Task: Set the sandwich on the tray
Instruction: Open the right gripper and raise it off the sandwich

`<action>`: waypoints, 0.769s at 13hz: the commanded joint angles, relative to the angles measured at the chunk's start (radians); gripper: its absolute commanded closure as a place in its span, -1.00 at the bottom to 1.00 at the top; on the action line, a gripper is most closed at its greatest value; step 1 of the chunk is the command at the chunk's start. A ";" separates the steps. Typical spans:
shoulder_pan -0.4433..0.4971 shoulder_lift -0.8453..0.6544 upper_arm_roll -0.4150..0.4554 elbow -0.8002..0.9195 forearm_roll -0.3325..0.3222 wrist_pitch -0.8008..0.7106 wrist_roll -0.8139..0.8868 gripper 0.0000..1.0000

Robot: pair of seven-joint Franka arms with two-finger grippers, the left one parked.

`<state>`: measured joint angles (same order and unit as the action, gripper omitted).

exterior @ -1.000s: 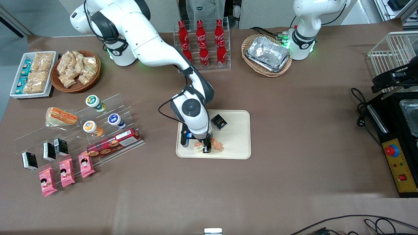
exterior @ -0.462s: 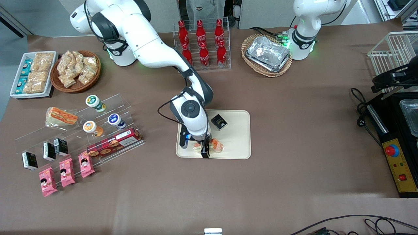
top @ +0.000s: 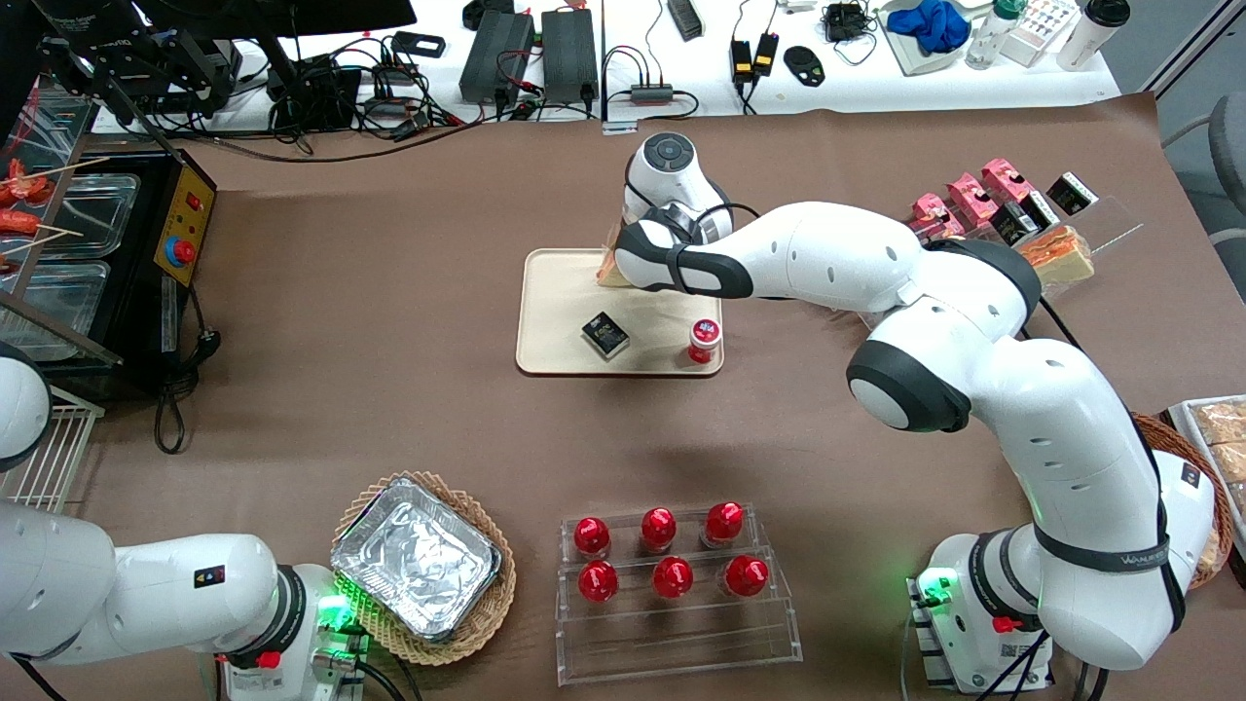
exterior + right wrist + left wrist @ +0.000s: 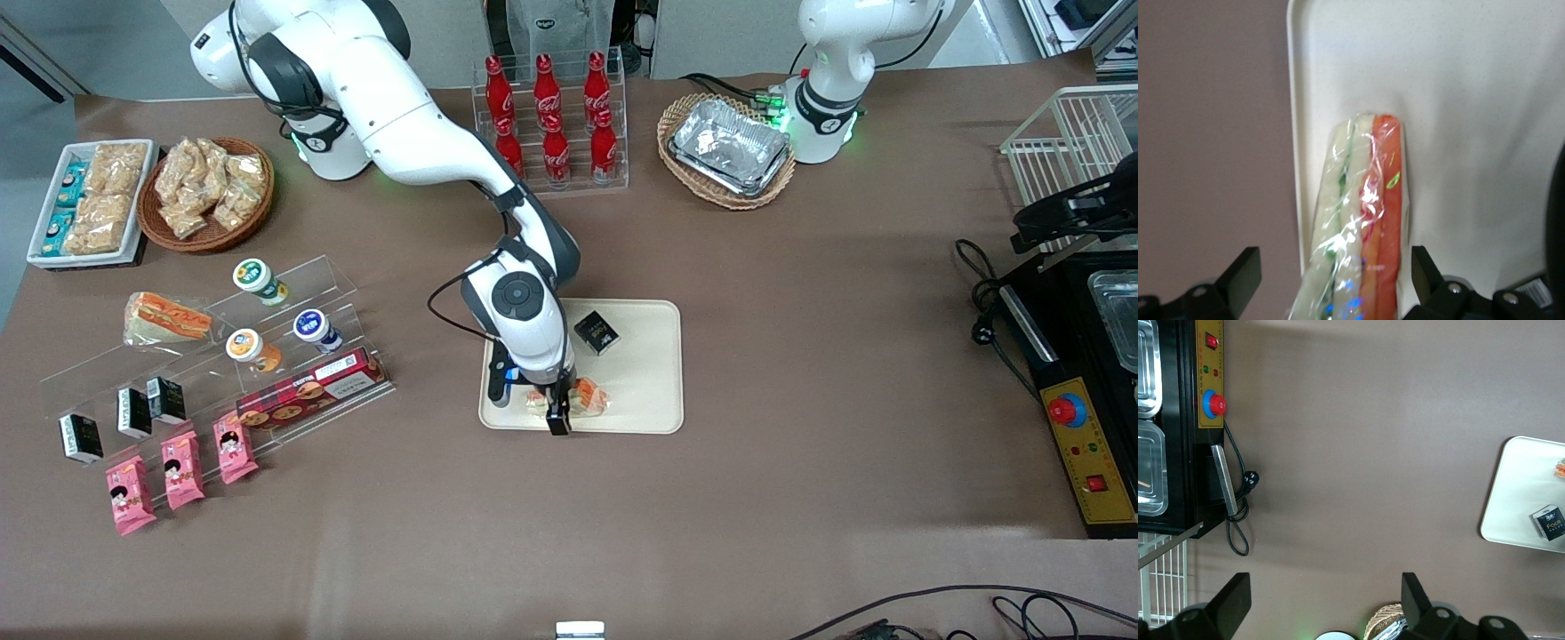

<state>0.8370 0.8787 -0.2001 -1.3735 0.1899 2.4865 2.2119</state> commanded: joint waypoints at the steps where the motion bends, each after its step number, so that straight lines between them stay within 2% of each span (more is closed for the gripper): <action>1: 0.007 -0.059 -0.004 0.017 -0.023 -0.119 -0.001 -1.00; 6: -0.010 -0.234 0.002 0.014 -0.010 -0.401 -0.242 -1.00; 10: -0.102 -0.383 -0.002 -0.004 -0.018 -0.648 -0.683 -1.00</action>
<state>0.8026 0.5957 -0.2066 -1.3382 0.1810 1.9718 1.7770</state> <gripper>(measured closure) 0.000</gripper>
